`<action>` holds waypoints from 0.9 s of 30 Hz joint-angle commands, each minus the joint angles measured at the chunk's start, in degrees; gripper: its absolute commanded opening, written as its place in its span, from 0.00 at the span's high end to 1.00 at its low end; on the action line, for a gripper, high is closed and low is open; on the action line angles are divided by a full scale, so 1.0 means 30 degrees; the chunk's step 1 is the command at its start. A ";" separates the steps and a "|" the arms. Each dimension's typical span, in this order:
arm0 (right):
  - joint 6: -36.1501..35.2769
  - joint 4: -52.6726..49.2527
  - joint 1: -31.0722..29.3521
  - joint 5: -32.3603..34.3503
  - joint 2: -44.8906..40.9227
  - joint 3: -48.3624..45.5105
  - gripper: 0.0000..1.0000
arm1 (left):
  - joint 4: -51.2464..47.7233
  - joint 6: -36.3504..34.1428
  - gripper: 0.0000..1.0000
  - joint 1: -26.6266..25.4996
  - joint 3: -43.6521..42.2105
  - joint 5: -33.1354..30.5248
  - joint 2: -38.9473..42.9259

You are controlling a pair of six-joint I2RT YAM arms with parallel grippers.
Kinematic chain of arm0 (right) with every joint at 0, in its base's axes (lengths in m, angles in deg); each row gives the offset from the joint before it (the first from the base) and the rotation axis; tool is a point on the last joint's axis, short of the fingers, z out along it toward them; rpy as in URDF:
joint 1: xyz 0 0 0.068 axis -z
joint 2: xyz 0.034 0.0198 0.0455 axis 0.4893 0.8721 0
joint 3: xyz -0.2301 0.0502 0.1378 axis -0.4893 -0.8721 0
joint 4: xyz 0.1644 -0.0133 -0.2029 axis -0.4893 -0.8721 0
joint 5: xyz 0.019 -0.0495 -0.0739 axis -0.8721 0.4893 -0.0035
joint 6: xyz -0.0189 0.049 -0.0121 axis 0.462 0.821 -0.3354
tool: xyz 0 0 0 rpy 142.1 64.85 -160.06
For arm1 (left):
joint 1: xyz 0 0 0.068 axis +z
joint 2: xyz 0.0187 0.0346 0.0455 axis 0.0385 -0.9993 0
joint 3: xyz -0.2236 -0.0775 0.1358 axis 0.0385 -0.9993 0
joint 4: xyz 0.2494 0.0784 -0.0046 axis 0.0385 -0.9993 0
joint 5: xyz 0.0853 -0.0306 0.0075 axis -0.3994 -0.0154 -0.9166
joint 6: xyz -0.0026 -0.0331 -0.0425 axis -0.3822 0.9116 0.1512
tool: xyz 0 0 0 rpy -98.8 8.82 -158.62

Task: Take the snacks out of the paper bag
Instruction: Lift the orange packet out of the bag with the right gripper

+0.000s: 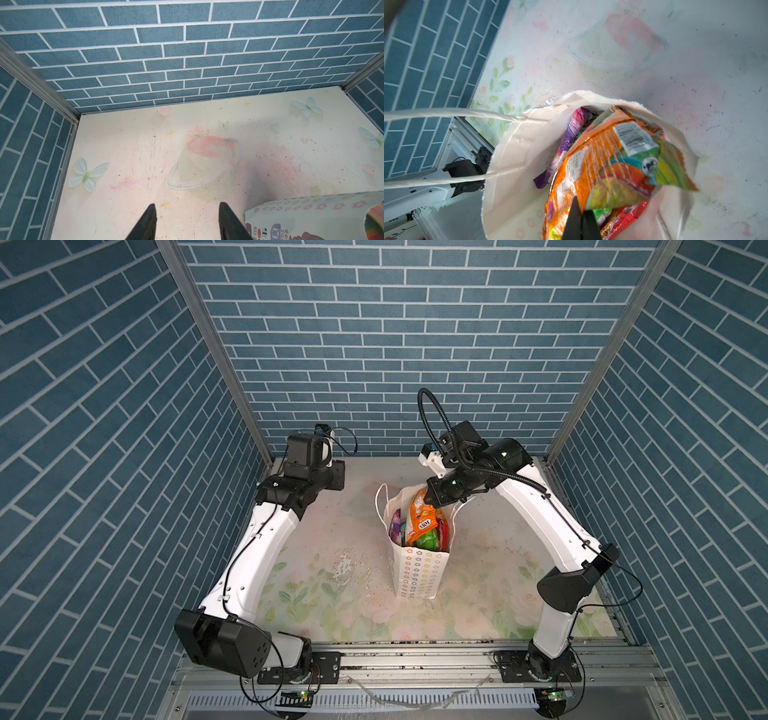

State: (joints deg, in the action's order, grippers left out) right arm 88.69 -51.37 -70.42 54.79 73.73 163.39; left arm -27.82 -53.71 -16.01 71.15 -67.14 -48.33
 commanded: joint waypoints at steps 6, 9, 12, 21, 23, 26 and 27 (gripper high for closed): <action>-0.0397 0.4346 0.0579 -0.1207 -0.1780 -0.0787 1.00 | -0.0264 -0.0056 0.51 -0.0082 0.0441 0.0232 0.0233; -0.0281 0.5780 0.0827 -0.0997 -0.2454 -0.1504 1.00 | -0.0222 -0.0119 0.51 -0.0083 0.0451 0.0246 0.0295; -0.0223 0.7068 0.1137 -0.0624 -0.3183 -0.2122 1.00 | -0.0196 -0.0123 0.51 -0.0074 0.0437 0.0321 0.0310; -0.0044 1.0487 0.2330 -0.0583 -0.5380 -0.4391 1.00 | -0.0199 -0.0156 0.51 -0.0084 0.0433 0.0389 0.0354; -0.0016 1.1205 0.2621 -0.0499 -0.5909 -0.4937 1.00 | -0.0194 -0.0162 0.50 -0.0072 0.0473 0.0379 0.0327; -0.0075 1.1818 0.3059 0.0102 -0.6623 -0.5464 1.00 | -0.0229 -0.0146 0.51 -0.0076 0.0567 0.0379 0.0306; -0.0194 1.1770 0.3234 0.0459 -0.6793 -0.5527 1.00 | -0.0220 -0.0151 0.51 -0.0086 0.0586 0.0421 0.0321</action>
State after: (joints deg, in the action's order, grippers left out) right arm 88.82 -21.68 -61.74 53.96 56.11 147.22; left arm -27.82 -53.75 -16.01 71.17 -66.31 -48.33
